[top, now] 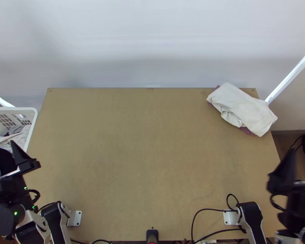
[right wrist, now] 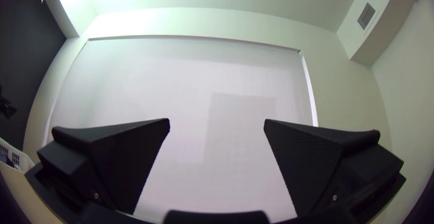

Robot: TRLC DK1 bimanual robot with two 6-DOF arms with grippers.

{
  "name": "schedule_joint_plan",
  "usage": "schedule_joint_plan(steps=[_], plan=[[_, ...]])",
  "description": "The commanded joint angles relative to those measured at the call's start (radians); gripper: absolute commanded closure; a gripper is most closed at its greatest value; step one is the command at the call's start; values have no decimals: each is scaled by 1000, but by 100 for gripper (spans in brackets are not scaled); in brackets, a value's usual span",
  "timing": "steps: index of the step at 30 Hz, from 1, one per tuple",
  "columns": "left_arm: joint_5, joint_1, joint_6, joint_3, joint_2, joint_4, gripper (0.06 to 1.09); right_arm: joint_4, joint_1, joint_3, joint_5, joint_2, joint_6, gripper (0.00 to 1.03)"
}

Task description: Fold the t-shirt

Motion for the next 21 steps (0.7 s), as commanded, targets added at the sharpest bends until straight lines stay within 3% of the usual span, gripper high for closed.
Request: schedule_joint_plan(steps=[1,5,13,17,21], plan=[[-2,8,-2,-39,-12,-18,10,54,5,-125,-18,-23,-23,4],[-4,13,4,-101,-14,-89,10,104,24,-271,-21,-23,-14,4],[-8,60,1,-262,-15,-89,10,171,96,-532,-20,-23,18,4],[-8,92,-1,-306,-15,-121,10,21,88,-543,-20,-22,90,4],[-8,102,-16,-355,-15,-167,10,-191,88,-543,-20,-22,69,4]])
